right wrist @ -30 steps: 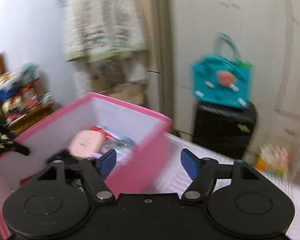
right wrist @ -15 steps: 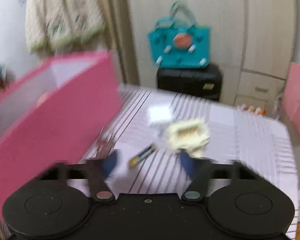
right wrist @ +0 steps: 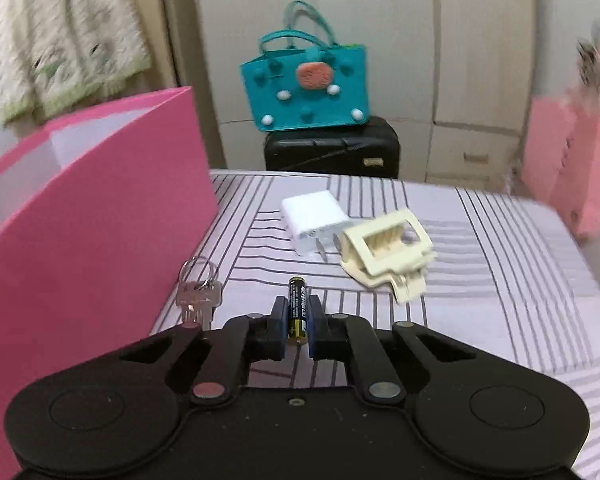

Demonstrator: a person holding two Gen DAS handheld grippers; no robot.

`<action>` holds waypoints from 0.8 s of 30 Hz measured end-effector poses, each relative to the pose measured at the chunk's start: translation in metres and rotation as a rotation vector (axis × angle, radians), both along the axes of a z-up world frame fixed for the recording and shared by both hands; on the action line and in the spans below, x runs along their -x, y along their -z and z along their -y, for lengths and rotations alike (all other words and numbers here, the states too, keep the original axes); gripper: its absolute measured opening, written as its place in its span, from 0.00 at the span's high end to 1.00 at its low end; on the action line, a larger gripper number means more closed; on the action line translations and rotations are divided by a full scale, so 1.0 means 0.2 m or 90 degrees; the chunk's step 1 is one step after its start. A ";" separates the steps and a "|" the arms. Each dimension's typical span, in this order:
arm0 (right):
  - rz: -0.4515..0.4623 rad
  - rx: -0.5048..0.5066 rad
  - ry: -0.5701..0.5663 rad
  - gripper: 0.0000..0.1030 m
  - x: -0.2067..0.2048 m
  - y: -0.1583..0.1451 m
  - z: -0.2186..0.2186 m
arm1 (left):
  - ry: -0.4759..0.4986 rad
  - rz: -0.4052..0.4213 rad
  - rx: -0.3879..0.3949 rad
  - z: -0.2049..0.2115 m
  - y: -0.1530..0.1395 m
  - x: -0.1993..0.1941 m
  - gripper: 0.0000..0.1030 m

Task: Organize rigid objects
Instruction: 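Reach the right gripper to the AA battery and grasp it, then carry the AA battery into the box and release it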

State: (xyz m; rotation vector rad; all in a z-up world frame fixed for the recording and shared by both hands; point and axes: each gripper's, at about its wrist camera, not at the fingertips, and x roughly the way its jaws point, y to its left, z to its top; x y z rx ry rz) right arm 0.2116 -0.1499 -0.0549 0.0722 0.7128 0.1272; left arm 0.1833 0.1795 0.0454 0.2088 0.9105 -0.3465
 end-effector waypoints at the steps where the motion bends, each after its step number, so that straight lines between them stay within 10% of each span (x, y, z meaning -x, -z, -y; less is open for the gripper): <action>1: 0.000 0.002 0.005 0.89 0.01 0.00 0.00 | 0.003 0.002 -0.005 0.00 0.00 0.00 0.86; 10: 0.053 -0.033 -0.019 0.89 0.13 -0.28 0.00 | 0.017 0.003 -0.015 0.01 0.00 0.00 0.86; 15: 0.081 -0.109 -0.181 0.89 0.09 -0.59 -0.18 | 0.002 0.004 -0.007 0.01 0.00 0.00 0.86; 24: -0.077 0.038 -0.437 0.89 -0.09 -0.56 -0.81 | -0.008 0.003 -0.005 0.01 0.00 0.00 0.87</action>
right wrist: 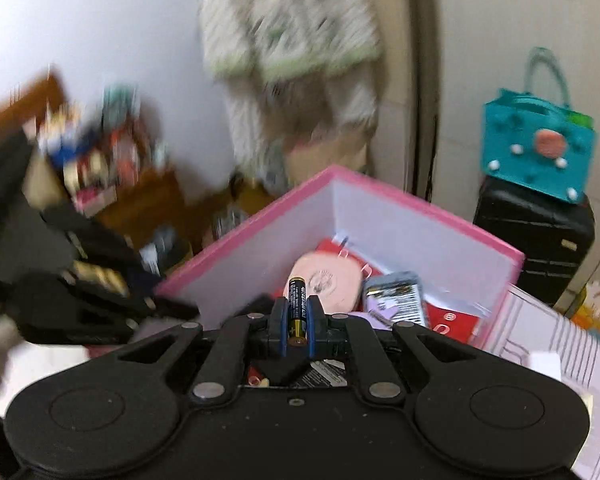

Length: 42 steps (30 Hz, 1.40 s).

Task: Organize rigid objects
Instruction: 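Carry the AA battery into the box and release it, then reach the right gripper to the second silver keys and grasp them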

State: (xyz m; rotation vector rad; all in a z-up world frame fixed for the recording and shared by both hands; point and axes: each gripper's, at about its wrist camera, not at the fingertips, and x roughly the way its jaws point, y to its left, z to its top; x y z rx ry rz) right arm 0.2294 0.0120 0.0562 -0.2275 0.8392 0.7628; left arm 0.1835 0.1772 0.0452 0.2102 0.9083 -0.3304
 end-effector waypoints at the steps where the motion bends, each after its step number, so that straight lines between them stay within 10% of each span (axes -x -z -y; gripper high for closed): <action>1: -0.011 0.014 -0.012 0.89 -0.02 0.02 -0.04 | 0.000 0.000 -0.001 0.00 0.00 0.00 0.87; 9: -0.069 0.073 -0.039 0.88 -0.13 0.16 -0.18 | -0.002 -0.002 -0.013 0.02 -0.01 0.00 0.87; 24: 0.050 -0.139 0.069 0.80 0.11 -0.16 0.48 | -0.022 -0.009 -0.007 0.02 -0.01 -0.01 0.87; 32: 0.070 -0.065 0.190 0.79 0.21 0.01 0.82 | -0.029 -0.003 -0.017 0.03 -0.02 0.00 0.88; 42: 0.059 0.019 0.157 0.71 0.09 0.34 0.69 | -0.039 0.004 -0.034 0.05 -0.01 -0.01 0.91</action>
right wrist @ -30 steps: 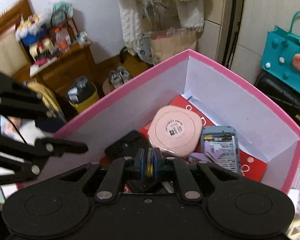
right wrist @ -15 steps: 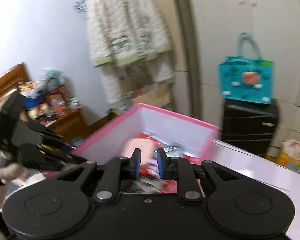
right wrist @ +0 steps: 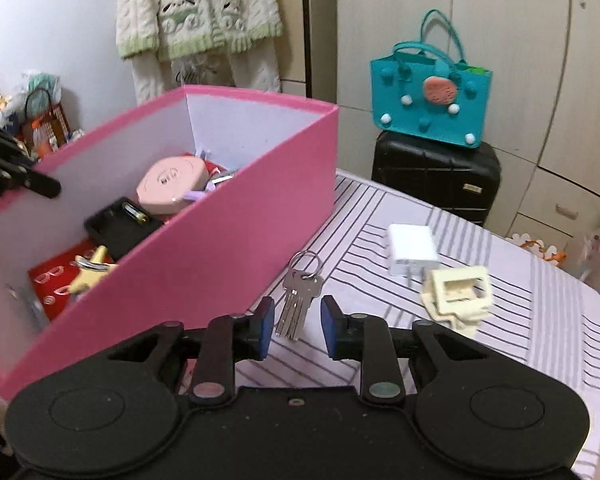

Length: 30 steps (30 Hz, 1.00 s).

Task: Organize rigid objects
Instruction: 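Reach the right gripper to the second silver keys and grasp them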

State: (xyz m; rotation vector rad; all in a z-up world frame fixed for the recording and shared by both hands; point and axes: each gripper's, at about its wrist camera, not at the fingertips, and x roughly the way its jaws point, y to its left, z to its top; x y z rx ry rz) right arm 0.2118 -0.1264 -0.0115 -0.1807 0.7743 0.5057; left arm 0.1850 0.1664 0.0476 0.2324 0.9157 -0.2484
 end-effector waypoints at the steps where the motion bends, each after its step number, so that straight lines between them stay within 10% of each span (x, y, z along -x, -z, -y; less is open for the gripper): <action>1: 0.002 0.000 0.003 0.71 -0.03 0.01 -0.01 | -0.001 0.000 0.000 0.00 0.00 0.00 0.91; 15: -0.052 -0.045 0.001 0.79 -0.34 0.16 -0.04 | 0.005 -0.007 0.019 -0.02 -0.01 -0.01 0.90; 17: -0.036 -0.035 -0.012 0.92 -0.31 0.17 -0.05 | 0.004 -0.012 0.024 -0.03 -0.02 -0.01 0.90; 30: 0.036 -0.071 0.080 0.95 -0.03 -0.07 0.14 | 0.016 -0.005 0.049 -0.07 -0.03 0.01 0.89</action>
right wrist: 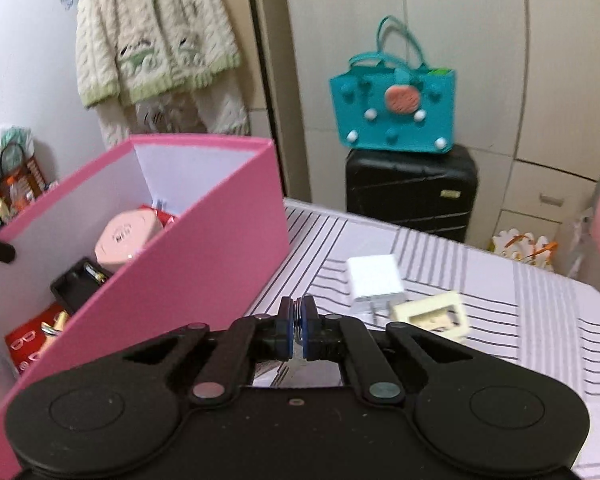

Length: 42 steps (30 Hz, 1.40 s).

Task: Organize rigid objects
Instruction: 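Reach the right gripper to the second silver keys and grasp them, then carry the keys into the box and open the right gripper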

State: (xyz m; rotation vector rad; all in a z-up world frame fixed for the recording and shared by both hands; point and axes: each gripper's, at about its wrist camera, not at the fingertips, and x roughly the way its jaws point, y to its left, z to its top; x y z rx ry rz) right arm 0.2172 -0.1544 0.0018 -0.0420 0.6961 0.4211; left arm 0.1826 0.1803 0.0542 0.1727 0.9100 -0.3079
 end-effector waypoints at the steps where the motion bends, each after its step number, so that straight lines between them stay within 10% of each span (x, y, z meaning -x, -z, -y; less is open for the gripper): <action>1: 0.007 0.000 0.005 0.95 0.02 -0.02 0.01 | 0.001 -0.001 0.003 0.00 0.00 0.00 0.89; 24: 0.053 -0.095 -0.127 0.95 0.24 -0.59 -0.12 | 0.019 -0.002 -0.009 0.01 0.02 0.00 0.88; 42: -0.089 -0.109 -0.283 0.94 0.06 -0.25 -0.73 | 0.018 -0.002 0.008 -0.01 0.02 0.00 0.88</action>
